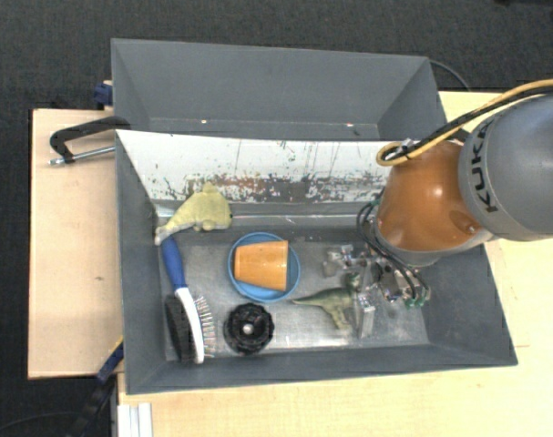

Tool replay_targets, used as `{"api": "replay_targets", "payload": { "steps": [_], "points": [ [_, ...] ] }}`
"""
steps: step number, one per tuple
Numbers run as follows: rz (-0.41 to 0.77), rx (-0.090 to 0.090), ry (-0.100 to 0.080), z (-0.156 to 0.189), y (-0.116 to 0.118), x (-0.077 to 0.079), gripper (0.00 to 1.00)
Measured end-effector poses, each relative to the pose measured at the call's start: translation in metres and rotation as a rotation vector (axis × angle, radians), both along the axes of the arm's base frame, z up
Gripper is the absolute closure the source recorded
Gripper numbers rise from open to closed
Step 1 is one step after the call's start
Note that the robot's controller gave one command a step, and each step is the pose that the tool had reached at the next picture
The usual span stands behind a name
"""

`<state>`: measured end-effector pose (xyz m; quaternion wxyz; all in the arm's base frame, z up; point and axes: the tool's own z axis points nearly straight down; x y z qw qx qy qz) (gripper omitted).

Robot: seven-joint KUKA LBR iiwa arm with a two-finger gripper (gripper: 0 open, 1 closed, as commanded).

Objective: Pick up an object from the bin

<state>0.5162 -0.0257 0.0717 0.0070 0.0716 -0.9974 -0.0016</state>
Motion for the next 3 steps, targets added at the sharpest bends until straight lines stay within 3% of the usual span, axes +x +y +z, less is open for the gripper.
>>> {"api": "replay_targets", "payload": {
  "steps": [1, 2, 3],
  "points": [
    [0.002, -0.002, -0.006, 0.002, 0.0, 0.001, 1.0],
    [-0.167, -0.002, -0.016, 0.002, -0.003, 0.043, 1.0],
    [-0.197, -0.002, -0.028, 0.157, -0.004, 0.027, 1.0]
  ]
}}
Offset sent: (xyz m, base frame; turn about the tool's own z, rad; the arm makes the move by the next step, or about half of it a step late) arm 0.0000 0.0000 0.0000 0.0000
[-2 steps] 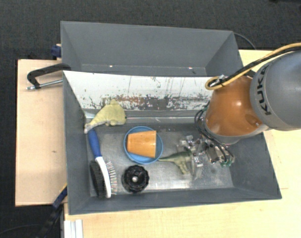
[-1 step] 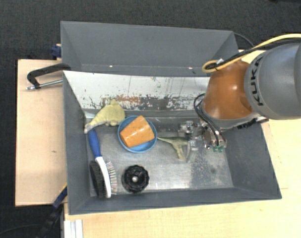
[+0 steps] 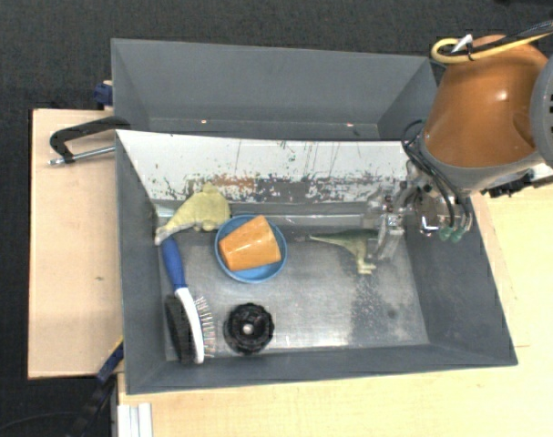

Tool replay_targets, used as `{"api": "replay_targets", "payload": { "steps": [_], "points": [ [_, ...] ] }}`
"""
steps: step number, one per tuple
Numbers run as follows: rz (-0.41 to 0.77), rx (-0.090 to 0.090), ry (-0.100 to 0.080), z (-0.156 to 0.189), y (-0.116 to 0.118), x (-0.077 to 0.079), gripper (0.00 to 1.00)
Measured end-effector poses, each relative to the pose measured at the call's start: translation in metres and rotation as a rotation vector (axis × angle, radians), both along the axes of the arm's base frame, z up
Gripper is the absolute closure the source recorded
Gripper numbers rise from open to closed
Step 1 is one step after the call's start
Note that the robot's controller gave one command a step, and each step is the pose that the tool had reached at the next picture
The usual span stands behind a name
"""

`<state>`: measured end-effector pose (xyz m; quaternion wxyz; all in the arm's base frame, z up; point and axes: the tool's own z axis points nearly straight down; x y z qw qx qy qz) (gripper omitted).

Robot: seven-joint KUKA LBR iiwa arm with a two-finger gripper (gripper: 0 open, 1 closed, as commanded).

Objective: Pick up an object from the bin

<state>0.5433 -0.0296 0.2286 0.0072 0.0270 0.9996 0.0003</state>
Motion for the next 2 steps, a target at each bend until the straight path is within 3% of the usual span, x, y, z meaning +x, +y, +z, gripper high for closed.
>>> {"api": "replay_targets", "payload": {
  "steps": [1, 2],
  "points": [
    [0.011, -0.001, 0.008, -0.043, -0.022, 0.046, 1.0],
    [0.041, -0.002, -0.003, 0.09, -0.02, 0.05, 1.0]
  ]
}}
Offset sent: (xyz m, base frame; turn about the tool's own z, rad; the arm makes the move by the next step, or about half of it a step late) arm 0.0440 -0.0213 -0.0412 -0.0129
